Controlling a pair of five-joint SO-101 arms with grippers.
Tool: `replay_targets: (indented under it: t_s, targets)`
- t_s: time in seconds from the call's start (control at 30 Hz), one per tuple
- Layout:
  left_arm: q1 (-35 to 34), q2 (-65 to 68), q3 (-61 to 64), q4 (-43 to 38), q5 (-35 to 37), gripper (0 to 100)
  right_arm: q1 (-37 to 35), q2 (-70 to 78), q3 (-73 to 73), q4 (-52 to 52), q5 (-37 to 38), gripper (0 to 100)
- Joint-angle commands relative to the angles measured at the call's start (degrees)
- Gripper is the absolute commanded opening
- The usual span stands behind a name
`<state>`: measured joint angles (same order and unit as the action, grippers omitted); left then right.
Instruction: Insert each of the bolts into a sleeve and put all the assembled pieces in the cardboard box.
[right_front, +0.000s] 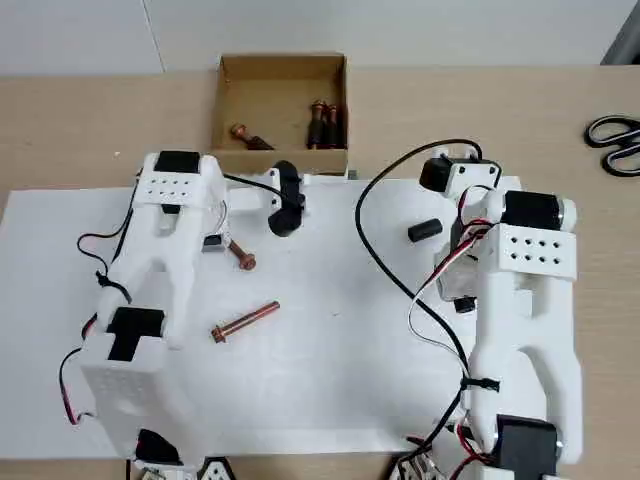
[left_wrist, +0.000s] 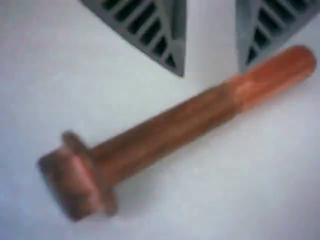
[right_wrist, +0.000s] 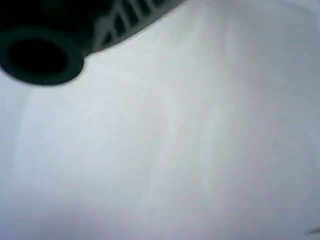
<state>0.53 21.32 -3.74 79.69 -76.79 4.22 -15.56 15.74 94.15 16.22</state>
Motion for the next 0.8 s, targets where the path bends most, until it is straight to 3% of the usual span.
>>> replay_targets:
  t_s: [0.0,0.53,0.77]
  targets:
    - [1.05,-0.18,-3.56,-1.67,-13.8,7,2.15,-2.42,-0.35,0.22,0.79,0.5]
    - [3.87,4.57,-3.91,-1.32,-13.19,8,5.58,-2.42,-0.44,1.01,0.79,0.5]
    - [4.31,4.13,-6.02,5.98,-13.19,8,5.58,-2.42,-0.62,0.57,0.79,0.5]
